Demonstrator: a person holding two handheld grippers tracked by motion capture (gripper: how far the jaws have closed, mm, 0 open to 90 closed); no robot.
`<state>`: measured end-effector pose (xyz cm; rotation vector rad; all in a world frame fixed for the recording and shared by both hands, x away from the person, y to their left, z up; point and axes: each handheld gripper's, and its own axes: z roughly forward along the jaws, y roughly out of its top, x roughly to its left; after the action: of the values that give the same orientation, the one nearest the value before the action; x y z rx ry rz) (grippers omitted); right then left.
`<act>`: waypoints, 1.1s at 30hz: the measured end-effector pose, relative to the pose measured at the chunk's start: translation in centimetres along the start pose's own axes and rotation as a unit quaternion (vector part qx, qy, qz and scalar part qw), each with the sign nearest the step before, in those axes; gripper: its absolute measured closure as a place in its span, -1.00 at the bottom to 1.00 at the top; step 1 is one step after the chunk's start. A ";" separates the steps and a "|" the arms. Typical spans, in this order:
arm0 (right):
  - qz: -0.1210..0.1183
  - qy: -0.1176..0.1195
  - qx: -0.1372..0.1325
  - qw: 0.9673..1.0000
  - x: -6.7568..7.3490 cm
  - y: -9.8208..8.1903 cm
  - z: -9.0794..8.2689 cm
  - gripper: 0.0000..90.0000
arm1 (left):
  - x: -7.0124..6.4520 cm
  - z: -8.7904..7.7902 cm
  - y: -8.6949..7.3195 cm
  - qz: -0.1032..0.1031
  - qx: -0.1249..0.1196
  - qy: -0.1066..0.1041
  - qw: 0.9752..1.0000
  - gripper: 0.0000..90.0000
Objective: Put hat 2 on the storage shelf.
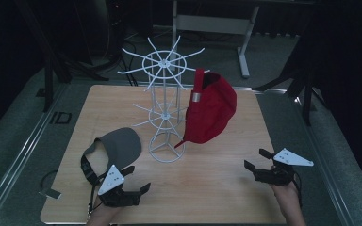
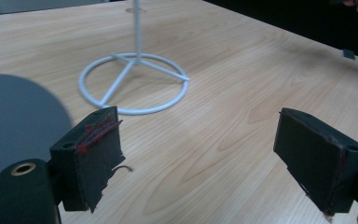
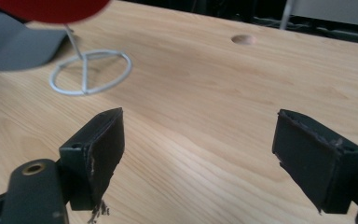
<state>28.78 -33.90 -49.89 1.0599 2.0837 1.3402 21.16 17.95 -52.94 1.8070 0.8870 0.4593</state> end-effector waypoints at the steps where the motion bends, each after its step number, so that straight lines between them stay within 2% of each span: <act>1: 0.003 0.000 0.002 1.000 -0.1 -0.3 0.0 -0.63 | 0.2 -0.2 -0.1 0.000 0.000 0.003 1.000 -0.65; 6: 0.019 -0.004 0.004 1.000 -0.7 -1.2 -0.2 -0.62 | 1.4 -1.9 -0.6 -0.003 0.001 0.031 1.000 -0.65; 8: 0.020 -0.007 0.003 1.000 -0.8 -1.5 -0.3 -0.62 | 2.0 -2.8 -0.8 0.001 0.003 0.045 0.999 -0.65; 13: 0.019 -0.010 0.014 1.000 -0.9 -2.1 -0.3 -0.62 | 3.7 -4.8 -1.3 -0.012 -0.004 0.077 0.997 -0.65; 17: 0.022 -0.003 0.015 1.000 -0.8 -2.5 -0.4 -0.62 | 5.1 -6.2 -2.1 -0.025 0.003 0.109 0.994 -0.65; 19: 0.023 0.000 0.014 1.000 -0.8 -2.6 -0.4 -0.62 | 5.5 -6.6 -2.5 -0.031 0.009 0.114 0.993 -0.65; 23: 0.023 0.000 0.011 1.000 -0.8 -2.4 -0.5 -0.62 | 6.8 -7.5 -3.5 -0.053 0.024 0.142 0.988 -0.65; 25: 0.022 0.000 0.010 1.000 -0.8 -2.4 -0.6 -0.62 | 7.5 -7.8 -3.9 -0.055 0.028 0.146 0.987 -0.64; 26: 0.022 0.000 0.010 1.000 -0.7 -2.4 -0.6 -0.62 | 7.9 -8.0 -4.2 -0.053 0.032 0.150 0.987 -0.58; 28: 0.022 0.002 0.010 1.000 -0.7 -2.4 -0.5 -0.62 | 8.6 -8.1 -4.6 -0.053 0.040 0.149 0.987 -0.54; 30: 0.023 0.001 0.011 1.000 -0.7 -2.4 -0.5 -0.62 | 9.5 -8.0 -5.0 -0.042 0.049 0.156 0.986 -0.49; 33: 0.024 0.003 0.011 1.000 -0.7 -2.5 -0.3 -0.62 | 10.6 -7.8 -5.3 -0.036 0.067 0.153 0.985 -0.39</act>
<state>28.04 -35.18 -52.06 1.1234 2.0945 1.3477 20.99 31.86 -55.63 1.8469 1.2163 0.6566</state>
